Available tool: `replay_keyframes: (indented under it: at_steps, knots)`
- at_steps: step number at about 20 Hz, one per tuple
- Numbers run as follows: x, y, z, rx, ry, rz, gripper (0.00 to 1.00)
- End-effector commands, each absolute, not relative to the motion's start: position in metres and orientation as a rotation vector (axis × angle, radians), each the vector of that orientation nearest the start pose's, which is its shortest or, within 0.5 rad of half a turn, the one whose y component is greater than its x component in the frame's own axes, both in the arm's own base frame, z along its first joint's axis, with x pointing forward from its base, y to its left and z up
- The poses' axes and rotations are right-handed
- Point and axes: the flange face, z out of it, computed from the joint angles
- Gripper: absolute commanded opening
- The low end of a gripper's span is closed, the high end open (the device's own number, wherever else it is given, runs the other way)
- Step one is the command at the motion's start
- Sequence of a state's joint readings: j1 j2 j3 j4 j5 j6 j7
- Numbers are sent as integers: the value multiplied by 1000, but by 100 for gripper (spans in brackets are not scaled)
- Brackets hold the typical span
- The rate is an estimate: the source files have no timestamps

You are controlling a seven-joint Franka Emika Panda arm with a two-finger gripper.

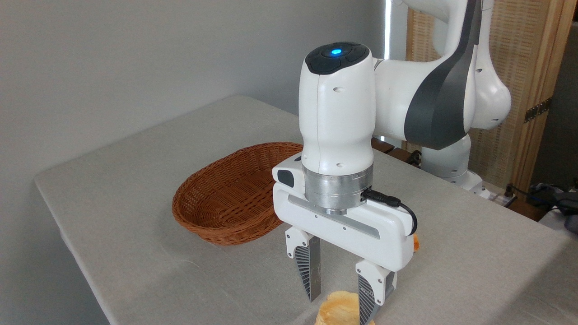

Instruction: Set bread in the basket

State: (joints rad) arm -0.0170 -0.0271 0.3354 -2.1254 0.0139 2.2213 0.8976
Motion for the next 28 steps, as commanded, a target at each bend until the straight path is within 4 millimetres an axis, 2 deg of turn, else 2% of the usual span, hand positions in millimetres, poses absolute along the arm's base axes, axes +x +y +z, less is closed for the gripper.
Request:
replay_keyframes:
  at_steps: [1, 3, 7, 12, 17, 21, 22, 23, 25, 26, 28]
  knots:
    - [518, 176, 431, -2914, 899, -164, 100]
    - [518, 177, 431, -2914, 901, -163, 100]
    - [510, 198, 431, -2864, 992, -126, 100]
    - [510, 198, 430, -2869, 986, -124, 100]
    - [509, 193, 416, -2882, 997, -97, 100]
    - [511, 191, 413, -2882, 994, -110, 100]
    - [512, 191, 413, -2882, 997, -107, 94]
    - [513, 189, 411, -2881, 999, -105, 83]
    - [514, 187, 410, -2880, 1010, -102, 54]
    - [515, 184, 407, -2879, 1017, -96, 49]
    - [515, 183, 407, -2878, 1019, -96, 47]
